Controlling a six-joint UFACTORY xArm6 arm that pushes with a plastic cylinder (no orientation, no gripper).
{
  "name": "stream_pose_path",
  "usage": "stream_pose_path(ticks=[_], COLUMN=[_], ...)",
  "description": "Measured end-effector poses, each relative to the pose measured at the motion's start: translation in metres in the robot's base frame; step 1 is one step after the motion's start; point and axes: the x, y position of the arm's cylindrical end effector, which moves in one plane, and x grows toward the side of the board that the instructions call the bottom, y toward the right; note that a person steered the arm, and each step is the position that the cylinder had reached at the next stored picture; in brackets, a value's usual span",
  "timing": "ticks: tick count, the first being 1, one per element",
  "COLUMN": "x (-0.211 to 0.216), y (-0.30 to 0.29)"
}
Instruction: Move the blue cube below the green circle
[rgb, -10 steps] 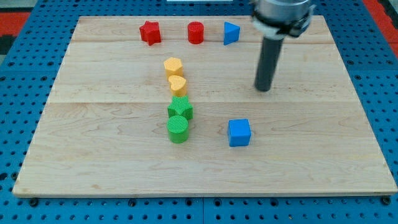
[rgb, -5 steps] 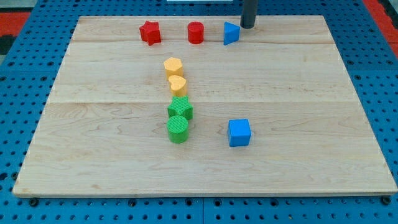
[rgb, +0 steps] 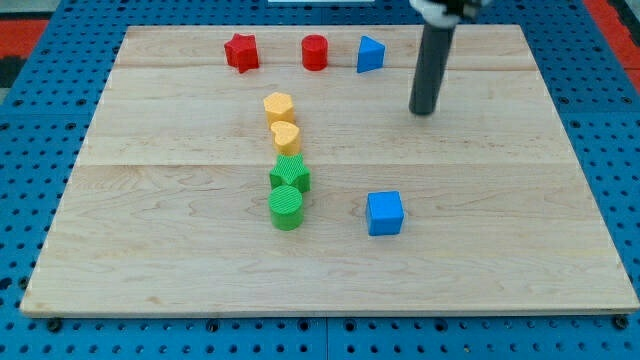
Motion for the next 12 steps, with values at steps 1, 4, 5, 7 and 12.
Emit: stream_pose_path(ticks=[1,4,5,7,12], x=[0.071,0.144,0.147,0.196,0.181], y=[-0.041,-0.04,-0.005,-0.054,-0.083])
